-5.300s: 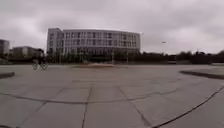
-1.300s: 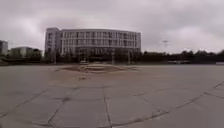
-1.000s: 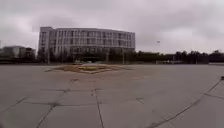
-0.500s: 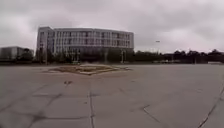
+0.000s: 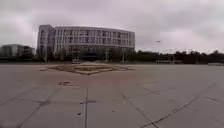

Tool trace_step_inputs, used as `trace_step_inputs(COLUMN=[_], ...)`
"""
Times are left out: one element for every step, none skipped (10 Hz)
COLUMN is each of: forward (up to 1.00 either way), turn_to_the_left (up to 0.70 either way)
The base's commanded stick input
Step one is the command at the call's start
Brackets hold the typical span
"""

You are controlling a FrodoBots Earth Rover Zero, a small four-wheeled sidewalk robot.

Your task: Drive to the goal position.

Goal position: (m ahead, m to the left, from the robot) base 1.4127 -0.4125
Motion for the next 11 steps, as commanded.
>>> trace_step_inputs(forward=[0.7, 0.7, 0.7, 0.7, 0.7, 0.7, 0.7, 0.7, 0.7, 0.7, 0.7], turn_to_the_left=[-0.06, -0.1, -0.14, -0.18, -0.2, -0.2, -0.2, -0.2, -0.2, -0.14, -0.07])
